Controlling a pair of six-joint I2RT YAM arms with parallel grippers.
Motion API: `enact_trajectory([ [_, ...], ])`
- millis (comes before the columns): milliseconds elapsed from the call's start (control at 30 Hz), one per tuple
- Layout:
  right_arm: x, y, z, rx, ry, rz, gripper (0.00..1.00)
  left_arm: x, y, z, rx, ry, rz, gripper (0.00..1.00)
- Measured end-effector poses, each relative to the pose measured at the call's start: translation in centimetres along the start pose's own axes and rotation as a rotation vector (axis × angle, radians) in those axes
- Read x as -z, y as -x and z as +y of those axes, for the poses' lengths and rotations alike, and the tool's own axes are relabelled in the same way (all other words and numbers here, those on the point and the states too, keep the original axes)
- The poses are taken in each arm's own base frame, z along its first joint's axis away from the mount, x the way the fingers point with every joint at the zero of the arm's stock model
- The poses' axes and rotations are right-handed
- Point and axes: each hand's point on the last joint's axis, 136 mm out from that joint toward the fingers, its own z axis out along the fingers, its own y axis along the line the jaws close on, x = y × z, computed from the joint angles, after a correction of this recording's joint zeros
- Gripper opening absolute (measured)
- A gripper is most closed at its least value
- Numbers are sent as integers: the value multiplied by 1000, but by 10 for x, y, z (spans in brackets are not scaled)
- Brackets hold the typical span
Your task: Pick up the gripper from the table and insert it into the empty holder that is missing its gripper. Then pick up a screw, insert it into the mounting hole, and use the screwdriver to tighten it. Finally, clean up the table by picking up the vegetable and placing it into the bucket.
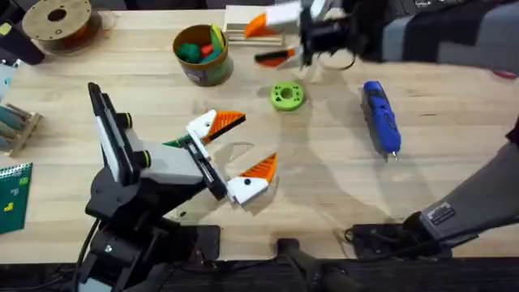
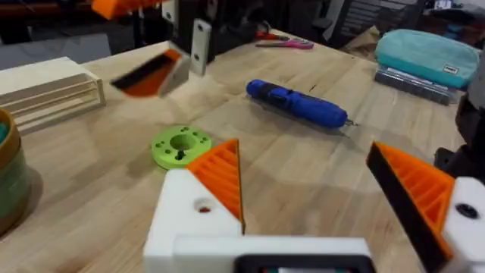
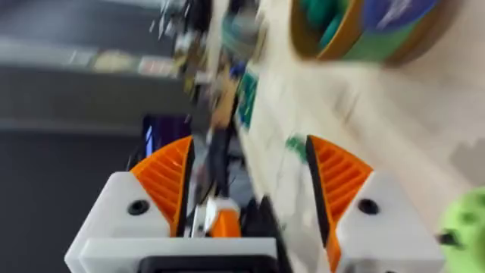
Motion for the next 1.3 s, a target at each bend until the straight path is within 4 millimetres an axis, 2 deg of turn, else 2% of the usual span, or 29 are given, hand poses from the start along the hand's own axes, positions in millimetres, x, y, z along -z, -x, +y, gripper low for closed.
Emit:
enact_trajectory([
  [100, 20, 25, -7, -1, -78, -71, 799, 0, 0, 0, 0, 0, 0, 987],
  [200, 37, 31, -22, -39, -213, -92, 799, 0, 0, 0, 0, 0, 0, 987],
  [367, 54, 12, -46, -8, -507, -15, 801, 0, 0, 0, 0, 0, 0, 987],
  [567, 64, -14, -63, 235, -836, 153, 801, 0, 0, 0, 0, 0, 0, 987],
  [800, 51, -45, -70, 479, -1030, 370, 803, 0, 0, 0, 0, 0, 0, 987],
  [833, 42, -51, -73, 536, -1057, 419, 756, 0, 0, 0, 0, 0, 1, 987],
  [900, 36, -56, -77, 554, -1068, 451, 726, 0, 0, 0, 0, 0, 0, 987],
  [1067, 18, -67, -92, 596, -1074, 521, 520, 0, 0, 0, 0, 0, 0, 987],
  [1167, 11, -72, -99, 603, -1071, 550, 429, 0, 0, 0, 0, 0, 0, 987],
  [1300, 10, -73, -103, 606, -1072, 562, 402, 0, 0, 0, 0, 0, 0, 987],
])
